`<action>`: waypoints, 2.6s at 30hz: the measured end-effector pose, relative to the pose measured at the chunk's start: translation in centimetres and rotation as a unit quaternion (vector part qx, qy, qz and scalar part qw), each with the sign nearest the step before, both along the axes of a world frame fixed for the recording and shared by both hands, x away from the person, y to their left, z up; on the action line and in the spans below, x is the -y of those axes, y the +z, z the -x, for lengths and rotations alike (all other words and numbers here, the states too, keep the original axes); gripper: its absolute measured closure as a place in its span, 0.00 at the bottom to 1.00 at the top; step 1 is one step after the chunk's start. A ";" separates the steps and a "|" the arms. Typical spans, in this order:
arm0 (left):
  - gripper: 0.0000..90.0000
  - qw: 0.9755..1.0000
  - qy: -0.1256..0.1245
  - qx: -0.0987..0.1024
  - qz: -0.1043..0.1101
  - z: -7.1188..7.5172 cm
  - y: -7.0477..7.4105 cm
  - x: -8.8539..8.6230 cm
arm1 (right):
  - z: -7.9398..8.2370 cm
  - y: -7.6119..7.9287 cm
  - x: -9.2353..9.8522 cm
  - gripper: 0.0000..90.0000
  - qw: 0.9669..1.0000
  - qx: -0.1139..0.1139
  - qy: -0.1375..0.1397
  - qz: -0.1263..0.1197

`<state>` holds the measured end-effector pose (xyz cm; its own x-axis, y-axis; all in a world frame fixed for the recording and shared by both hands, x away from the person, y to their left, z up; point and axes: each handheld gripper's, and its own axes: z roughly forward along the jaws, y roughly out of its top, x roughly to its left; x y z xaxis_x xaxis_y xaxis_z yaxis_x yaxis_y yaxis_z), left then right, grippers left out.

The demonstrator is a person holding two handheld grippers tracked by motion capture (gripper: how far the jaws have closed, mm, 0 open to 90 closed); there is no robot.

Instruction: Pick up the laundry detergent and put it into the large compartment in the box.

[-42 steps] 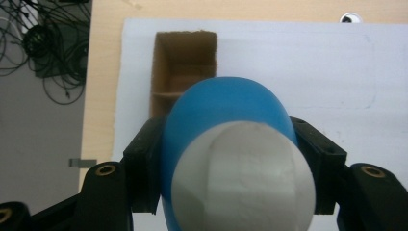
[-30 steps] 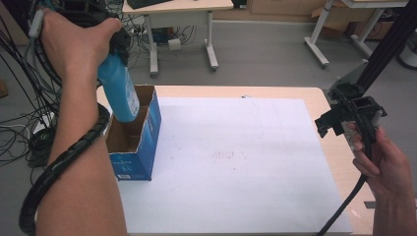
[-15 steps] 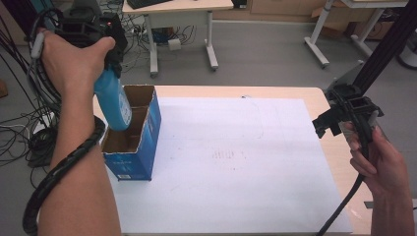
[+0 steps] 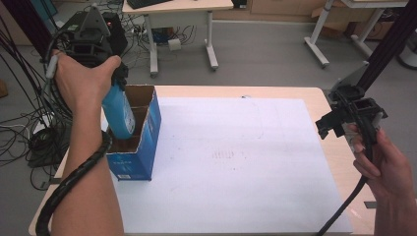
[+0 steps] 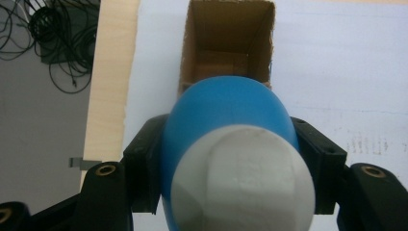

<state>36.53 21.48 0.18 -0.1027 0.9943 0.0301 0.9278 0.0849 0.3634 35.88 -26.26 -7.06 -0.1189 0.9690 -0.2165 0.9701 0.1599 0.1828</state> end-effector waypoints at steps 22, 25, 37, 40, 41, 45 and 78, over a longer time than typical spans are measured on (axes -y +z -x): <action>0.42 0.999 -0.015 -0.032 -0.010 -1.2 -5.7 0.3 | -0.2 -0.2 -0.3 0.04 1.000 -0.002 -0.005 0.000; 0.42 0.999 -0.017 -0.034 -0.009 -1.3 -6.4 0.3 | -0.3 -0.4 -0.5 0.04 1.000 -0.004 -0.003 0.001; 0.42 0.999 -0.020 -0.045 -0.006 -1.7 -9.5 0.0 | -0.5 -0.8 -0.6 0.04 1.000 -0.008 -0.005 0.001; 0.42 0.999 -0.022 -0.049 -0.006 -1.8 -10.2 -0.1 | -0.5 -0.9 -0.7 0.04 1.000 -0.008 -0.004 0.002; 0.42 0.998 -0.024 -0.051 -0.006 -1.9 -10.4 -0.1 | -0.5 -0.9 -0.7 0.04 1.000 -0.009 -0.004 0.002; 0.42 0.998 -0.026 -0.063 -0.013 -2.4 -11.1 0.1 | -0.4 -1.0 -0.9 0.04 1.000 -0.007 -0.001 0.002; 0.42 0.997 -0.028 -0.076 -0.005 -3.3 -13.6 -0.7 | -1.0 -1.7 -1.1 0.04 1.000 -0.016 -0.001 0.001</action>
